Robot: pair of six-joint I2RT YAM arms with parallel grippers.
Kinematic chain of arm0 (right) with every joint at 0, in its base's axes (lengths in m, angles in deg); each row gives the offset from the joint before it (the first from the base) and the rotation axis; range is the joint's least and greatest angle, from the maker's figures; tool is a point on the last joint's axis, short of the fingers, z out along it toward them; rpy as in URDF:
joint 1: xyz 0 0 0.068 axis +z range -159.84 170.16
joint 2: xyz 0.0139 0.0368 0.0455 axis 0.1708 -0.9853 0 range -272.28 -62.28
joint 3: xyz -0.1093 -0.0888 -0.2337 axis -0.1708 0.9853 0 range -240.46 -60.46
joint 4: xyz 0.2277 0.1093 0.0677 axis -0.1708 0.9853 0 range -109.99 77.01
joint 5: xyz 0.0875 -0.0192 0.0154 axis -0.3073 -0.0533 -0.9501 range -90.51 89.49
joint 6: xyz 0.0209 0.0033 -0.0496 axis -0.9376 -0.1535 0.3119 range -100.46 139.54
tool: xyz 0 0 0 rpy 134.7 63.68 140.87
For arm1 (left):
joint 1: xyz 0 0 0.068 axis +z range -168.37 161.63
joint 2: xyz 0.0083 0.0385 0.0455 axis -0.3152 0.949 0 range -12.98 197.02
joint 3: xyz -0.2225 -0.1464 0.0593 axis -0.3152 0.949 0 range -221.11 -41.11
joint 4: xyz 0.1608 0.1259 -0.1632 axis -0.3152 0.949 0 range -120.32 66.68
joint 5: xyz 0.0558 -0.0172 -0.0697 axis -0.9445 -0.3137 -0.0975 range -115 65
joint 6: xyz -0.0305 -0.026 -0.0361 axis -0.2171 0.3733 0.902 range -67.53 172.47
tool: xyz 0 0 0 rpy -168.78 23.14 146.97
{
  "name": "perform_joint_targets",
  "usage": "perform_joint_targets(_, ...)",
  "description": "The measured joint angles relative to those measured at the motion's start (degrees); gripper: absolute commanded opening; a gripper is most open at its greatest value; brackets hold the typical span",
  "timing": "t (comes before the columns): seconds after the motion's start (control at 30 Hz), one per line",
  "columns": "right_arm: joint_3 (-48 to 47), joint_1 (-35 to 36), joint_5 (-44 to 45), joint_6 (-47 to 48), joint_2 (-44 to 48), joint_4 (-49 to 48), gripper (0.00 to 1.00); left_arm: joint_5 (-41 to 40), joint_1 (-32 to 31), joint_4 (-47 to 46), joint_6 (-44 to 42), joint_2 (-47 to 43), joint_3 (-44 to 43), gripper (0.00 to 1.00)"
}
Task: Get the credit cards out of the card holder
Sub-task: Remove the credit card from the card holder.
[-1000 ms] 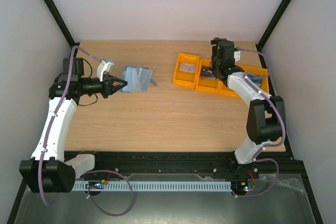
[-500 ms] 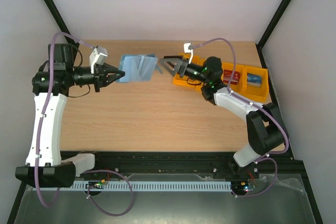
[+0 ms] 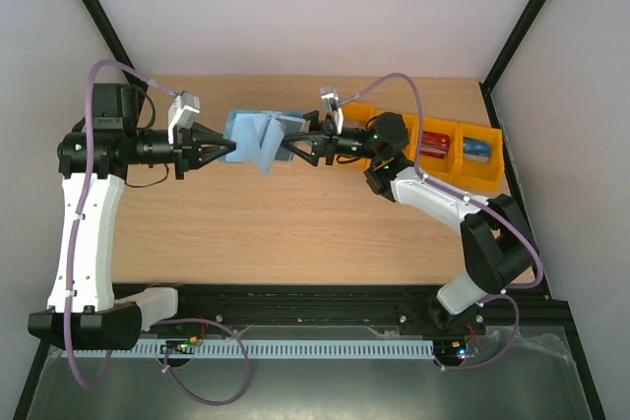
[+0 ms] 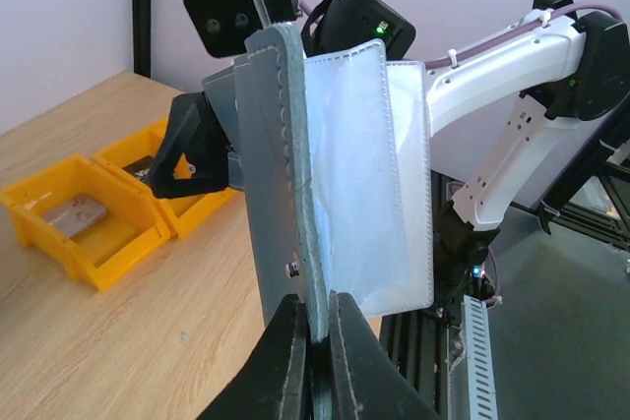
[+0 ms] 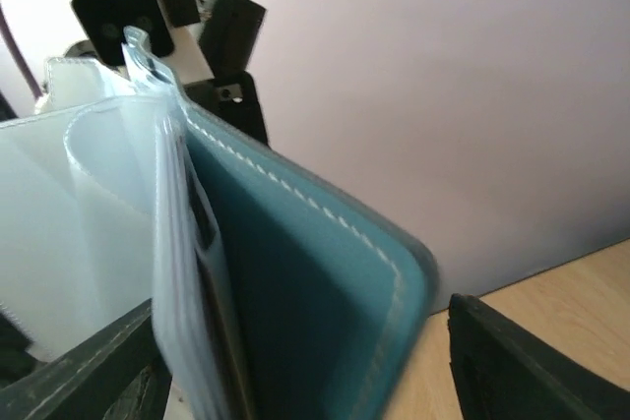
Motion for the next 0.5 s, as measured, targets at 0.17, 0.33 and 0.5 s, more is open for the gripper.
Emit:
perform_joint_targets(0.17,-2.8,3.1,-0.5,0.8,-0.4,0.7,0.34,0.2,0.0,-0.9,0.3,-0.1,1.8,0.02)
perform_joint_targets(0.33,-5.7,4.8,0.4,2.1,-0.5,5.9,0.02,-0.5,0.2,-5.8,4.0,-0.5,6.7,0.03)
perform_joint_targets(0.5,-8.8,5.4,4.9,7.1,-1.3,18.0,0.02,-5.2,0.2,-13.2,10.1,-1.7,11.2,0.59)
